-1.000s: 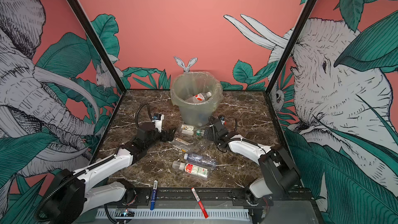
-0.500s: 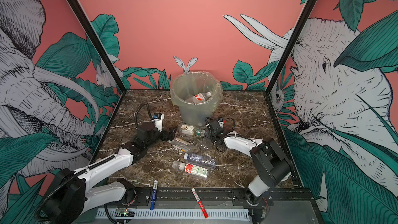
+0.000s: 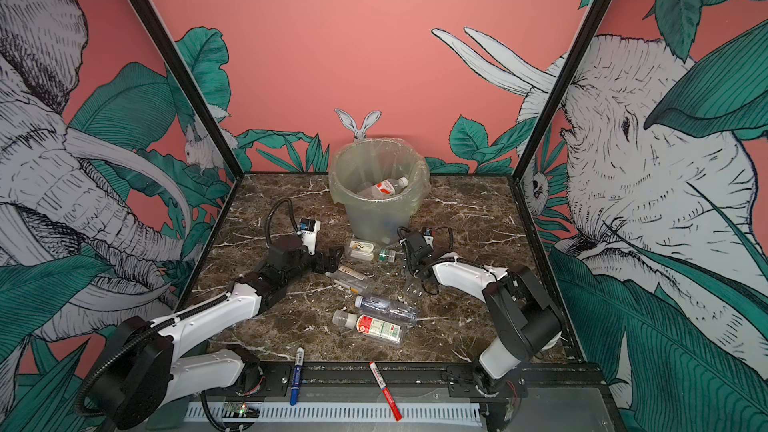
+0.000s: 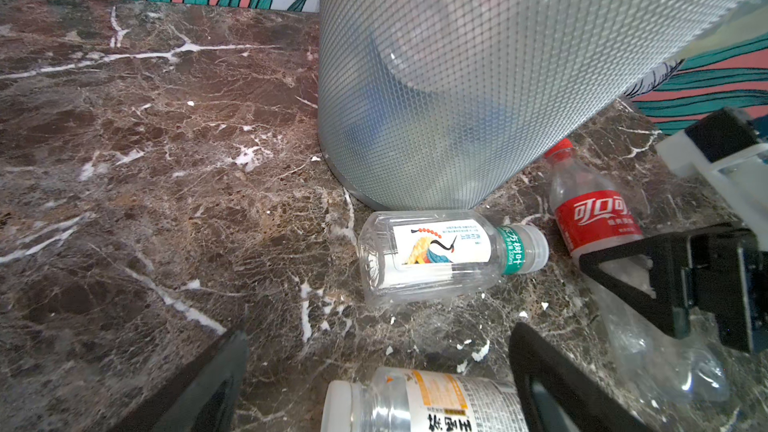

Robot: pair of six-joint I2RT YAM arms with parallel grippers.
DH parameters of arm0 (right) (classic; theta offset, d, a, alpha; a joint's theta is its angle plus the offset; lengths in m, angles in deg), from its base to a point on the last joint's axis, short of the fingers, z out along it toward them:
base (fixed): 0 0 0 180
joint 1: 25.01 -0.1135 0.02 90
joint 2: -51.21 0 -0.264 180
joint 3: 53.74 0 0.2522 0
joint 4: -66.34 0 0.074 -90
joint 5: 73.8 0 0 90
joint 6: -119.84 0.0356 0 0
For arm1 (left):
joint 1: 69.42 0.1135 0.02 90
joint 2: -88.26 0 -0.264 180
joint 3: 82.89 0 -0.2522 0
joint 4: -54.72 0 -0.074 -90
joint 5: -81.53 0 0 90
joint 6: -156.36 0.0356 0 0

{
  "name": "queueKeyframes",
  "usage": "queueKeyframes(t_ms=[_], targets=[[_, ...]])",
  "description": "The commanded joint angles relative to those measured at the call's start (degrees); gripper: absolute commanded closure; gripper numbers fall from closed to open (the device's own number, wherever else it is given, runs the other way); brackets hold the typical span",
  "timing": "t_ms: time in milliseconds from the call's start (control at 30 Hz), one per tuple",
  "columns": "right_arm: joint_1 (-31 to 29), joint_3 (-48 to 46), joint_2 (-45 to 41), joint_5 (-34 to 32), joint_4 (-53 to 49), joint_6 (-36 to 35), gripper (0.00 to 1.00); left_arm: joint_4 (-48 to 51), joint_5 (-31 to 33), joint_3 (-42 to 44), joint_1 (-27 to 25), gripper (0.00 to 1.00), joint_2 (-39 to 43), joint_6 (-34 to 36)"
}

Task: Throw the plastic bottles in the bin
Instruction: 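Close the right gripper on the Coca-Cola bottle and lift it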

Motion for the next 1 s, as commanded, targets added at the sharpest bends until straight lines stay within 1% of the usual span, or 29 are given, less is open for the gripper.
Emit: queueKeyframes(t_ms=[0, 167, 200, 467, 867, 967], targets=[[0.53, 2.54, -0.28, -0.21, -1.33, -2.99, 0.23, -0.32, -0.90, -1.33, -0.20, 0.02, -0.49, -0.55], [1.00, 4.28, 0.66, 0.12, -2.54, -4.29, 0.23, -0.13, -0.81, -1.53, -0.25, 0.02, -0.76, -0.48], [1.18, 4.38, 2.08, 0.22, -2.54, -4.31, 0.23, -0.07, -0.76, -1.56, -0.26, 0.02, -0.86, -0.48], [1.58, 4.81, 3.90, 1.33, -2.57, -4.47, 0.25, 0.23, -0.75, -1.73, -0.20, 0.02, -0.96, -0.44], [1.58, 4.14, 4.43, 2.51, -2.42, -4.29, 0.30, 0.22, -0.79, -1.80, -0.20, 0.03, -1.16, -0.62], [1.58, 3.38, 3.68, 2.48, -2.02, -4.38, 0.34, 0.15, -1.13, -2.00, -0.18, 0.03, -1.30, -0.58]])
